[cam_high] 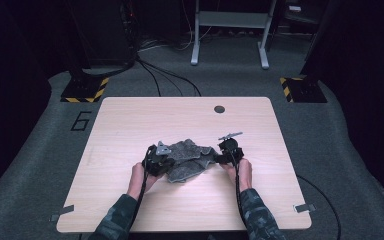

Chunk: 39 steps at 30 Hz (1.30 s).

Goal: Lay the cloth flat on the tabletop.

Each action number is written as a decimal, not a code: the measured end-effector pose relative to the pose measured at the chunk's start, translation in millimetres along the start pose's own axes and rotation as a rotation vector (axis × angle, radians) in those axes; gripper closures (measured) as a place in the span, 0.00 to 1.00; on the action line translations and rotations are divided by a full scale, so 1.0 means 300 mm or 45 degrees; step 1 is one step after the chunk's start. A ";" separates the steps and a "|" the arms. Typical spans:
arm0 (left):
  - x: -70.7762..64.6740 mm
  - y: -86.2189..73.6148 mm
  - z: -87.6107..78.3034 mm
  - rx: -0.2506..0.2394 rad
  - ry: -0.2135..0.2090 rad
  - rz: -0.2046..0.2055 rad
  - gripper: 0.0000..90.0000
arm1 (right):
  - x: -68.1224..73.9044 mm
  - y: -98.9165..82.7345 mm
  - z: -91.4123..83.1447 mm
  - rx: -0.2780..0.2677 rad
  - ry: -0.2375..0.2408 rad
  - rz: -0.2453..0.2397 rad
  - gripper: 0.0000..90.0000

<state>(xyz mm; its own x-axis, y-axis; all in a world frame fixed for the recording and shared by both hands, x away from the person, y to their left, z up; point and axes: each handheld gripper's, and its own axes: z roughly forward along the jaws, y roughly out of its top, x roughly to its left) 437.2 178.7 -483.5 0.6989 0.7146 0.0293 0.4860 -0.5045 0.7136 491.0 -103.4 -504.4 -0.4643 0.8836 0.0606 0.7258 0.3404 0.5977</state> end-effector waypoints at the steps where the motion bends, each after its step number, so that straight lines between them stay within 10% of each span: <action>1: 0.007 0.001 -0.007 0.001 -0.006 0.000 0.95 | 0.000 -0.001 0.000 -0.007 -0.006 -0.013 0.67; 9: 0.046 0.017 -0.053 -0.062 0.044 -0.045 0.95 | -0.012 -0.009 0.000 -0.030 0.028 -0.023 0.95; 24: 0.085 0.019 -0.070 -0.042 0.044 -0.052 0.92 | -0.052 -0.016 -0.093 -0.081 0.004 -0.023 0.97; 30: 0.096 -0.007 -0.084 -0.063 0.029 -0.127 0.50 | -0.043 -0.019 -0.104 -0.092 0.020 -0.066 0.68; 39: 0.159 -0.087 -0.147 -0.061 0.018 -0.272 0.41 | 0.095 0.048 -0.138 -0.135 0.105 -0.290 0.44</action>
<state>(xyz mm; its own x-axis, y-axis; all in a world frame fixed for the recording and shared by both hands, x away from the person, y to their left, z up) 434.7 247.3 -469.9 0.5752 0.8097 -0.1163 0.5964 -0.3178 0.7371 467.2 -86.6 -461.1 -0.6526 0.7573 -0.0225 0.5428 0.4880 0.6835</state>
